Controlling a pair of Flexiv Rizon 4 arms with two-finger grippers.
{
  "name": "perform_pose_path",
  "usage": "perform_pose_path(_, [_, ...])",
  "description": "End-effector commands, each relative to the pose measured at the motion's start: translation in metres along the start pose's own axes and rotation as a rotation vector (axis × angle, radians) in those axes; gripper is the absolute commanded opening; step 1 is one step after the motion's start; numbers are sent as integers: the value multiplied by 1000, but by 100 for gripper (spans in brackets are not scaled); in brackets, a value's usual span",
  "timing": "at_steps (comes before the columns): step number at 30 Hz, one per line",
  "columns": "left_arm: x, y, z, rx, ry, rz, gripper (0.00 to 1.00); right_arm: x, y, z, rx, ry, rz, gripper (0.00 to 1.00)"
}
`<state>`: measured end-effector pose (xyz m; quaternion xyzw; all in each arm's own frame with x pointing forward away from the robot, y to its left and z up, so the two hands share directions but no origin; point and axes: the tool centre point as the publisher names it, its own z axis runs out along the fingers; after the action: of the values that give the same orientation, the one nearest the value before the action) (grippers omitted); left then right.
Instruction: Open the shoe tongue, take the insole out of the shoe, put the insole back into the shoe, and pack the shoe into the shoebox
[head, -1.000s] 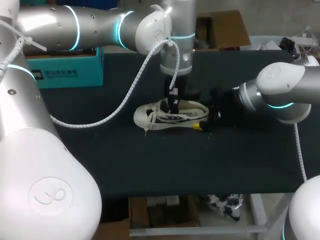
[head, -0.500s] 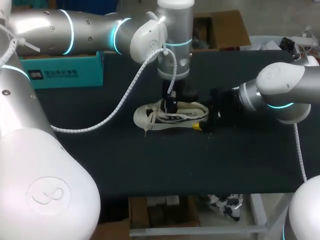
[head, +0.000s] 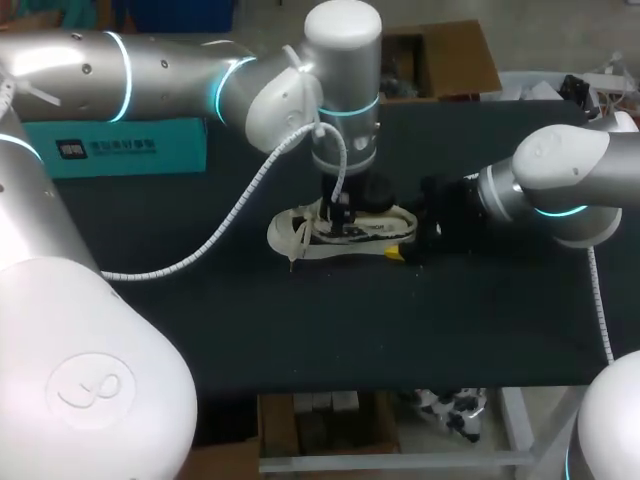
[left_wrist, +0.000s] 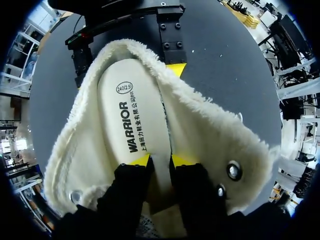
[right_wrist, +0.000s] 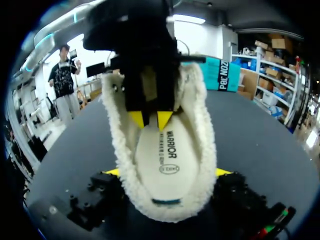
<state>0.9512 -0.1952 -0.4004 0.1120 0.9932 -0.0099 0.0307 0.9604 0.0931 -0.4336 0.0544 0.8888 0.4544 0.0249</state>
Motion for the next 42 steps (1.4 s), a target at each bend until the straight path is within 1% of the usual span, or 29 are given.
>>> perform_pose_path(1, [-11, -1, 68, -21, -72, -9, 27, 2, -6, 7, -4, 1, -1, 0])
perform_pose_path(5, [-31, 1, 80, -46, -106, -16, 28, 2, -6, 7, -4, 1, -1, 0])
perform_pose_path(9, [-48, 5, 89, -57, -129, -25, 24, 2, -6, 7, -4, 1, -1, 0])
perform_pose_path(10, [-53, 6, 92, -60, -137, -30, 10, 2, -6, 7, -4, 1, -1, 0])
perform_pose_path(11, [-56, 7, 93, -58, -140, -29, 0, 2, -6, 7, -4, 1, -1, 0])
perform_pose_path(15, [-62, 8, 89, -44, -153, -24, 0, 2, -6, 7, -4, 1, -1, 0])
perform_pose_path(17, [-62, 8, 79, -27, -163, -20, 0, 2, -6, 7, -4, 1, -1, 0])
perform_pose_path(21, [-55, 7, 52, 4, -169, 5, 0, 2, -6, 7, -4, 1, -1, 0])
perform_pose_path(26, [-39, 0, 1, 93, -163, 54, 0, 2, -6, 7, -4, 1, -1, 0])
perform_pose_path(27, [-38, -1, -5, 108, -157, 63, 0, 2, -6, 7, -4, 1, -1, 0])
perform_pose_path(30, [-27, -9, -37, 168, -152, 99, 0, 2, -6, 7, -4, 1, -1, 0])
perform_pose_path(32, [-22, -14, -53, 187, -159, 112, 0, 2, -6, 7, -4, 1, -1, 0])
perform_pose_path(34, [-18, -18, -66, 207, -153, 126, 0, 2, -6, 7, -4, 1, -1, 0])
perform_pose_path(37, [-13, -21, -78, 231, -141, 137, 0, 2, -6, 7, -4, 1, -1, 0])
perform_pose_path(42, [-7, -22, -82, 260, -109, 129, 0, 2, -6, 7, -4, 1, -1, 0])
